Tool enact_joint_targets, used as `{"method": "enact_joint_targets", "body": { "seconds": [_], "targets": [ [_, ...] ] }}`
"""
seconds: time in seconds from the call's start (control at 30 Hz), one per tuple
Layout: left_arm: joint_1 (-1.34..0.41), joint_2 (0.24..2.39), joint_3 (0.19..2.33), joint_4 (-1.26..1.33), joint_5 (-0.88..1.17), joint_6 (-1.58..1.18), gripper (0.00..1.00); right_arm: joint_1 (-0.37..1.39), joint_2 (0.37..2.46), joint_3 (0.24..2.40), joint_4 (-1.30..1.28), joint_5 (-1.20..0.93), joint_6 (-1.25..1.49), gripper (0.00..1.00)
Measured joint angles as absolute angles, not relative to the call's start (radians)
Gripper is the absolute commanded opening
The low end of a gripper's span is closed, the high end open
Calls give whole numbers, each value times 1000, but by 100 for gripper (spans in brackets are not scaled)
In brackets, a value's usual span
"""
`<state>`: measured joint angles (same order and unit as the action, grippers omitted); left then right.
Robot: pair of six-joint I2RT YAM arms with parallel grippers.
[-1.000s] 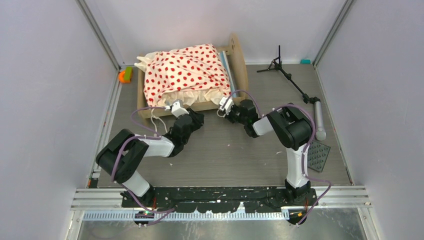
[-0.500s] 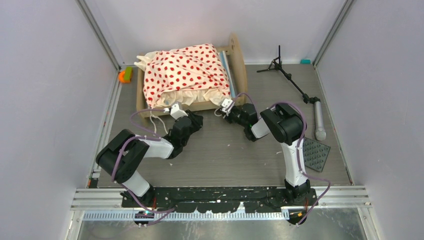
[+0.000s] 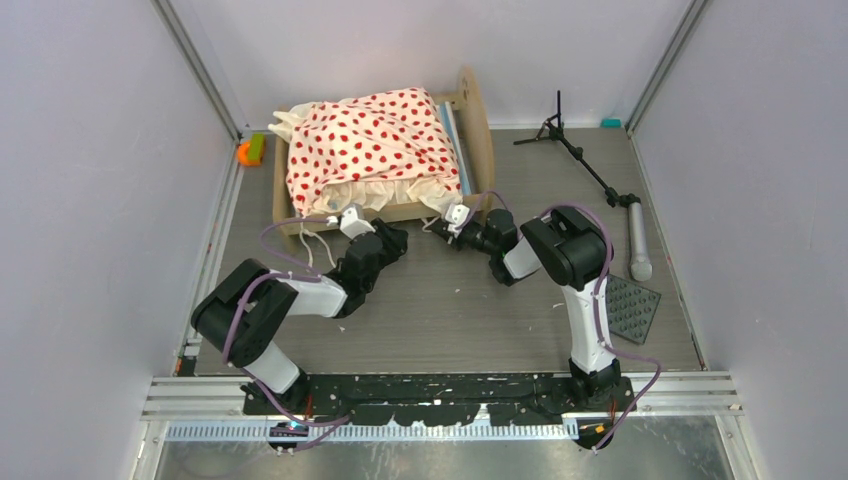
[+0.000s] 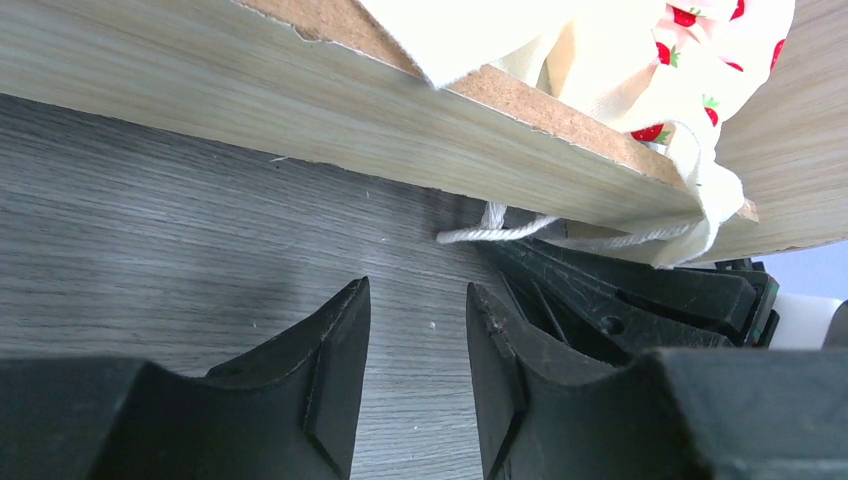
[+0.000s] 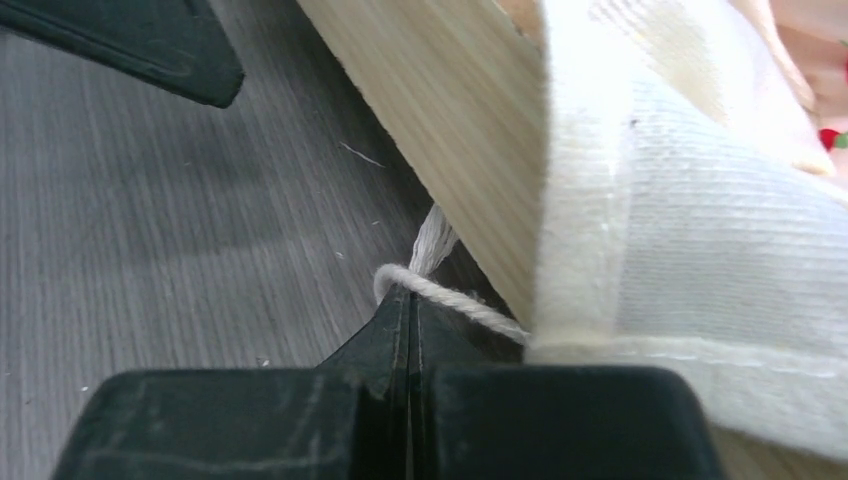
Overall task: Set up the pet bed
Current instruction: Tie the ropes to the bed frame.
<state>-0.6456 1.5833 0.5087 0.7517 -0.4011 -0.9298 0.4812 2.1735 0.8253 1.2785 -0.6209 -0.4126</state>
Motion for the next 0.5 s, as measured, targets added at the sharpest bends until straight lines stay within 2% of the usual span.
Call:
{"method": "enact_joint_targets", "body": {
  "seconds": [0.2,0.5],
  "targets": [
    [-639,1582,509,752,-398,-933,51,476,2169,820,1279,-678,-419,0],
    [-632,1635,577,783,-313,-925,59,467,2146,811,1276,-723,-434,0]
  ]
}}
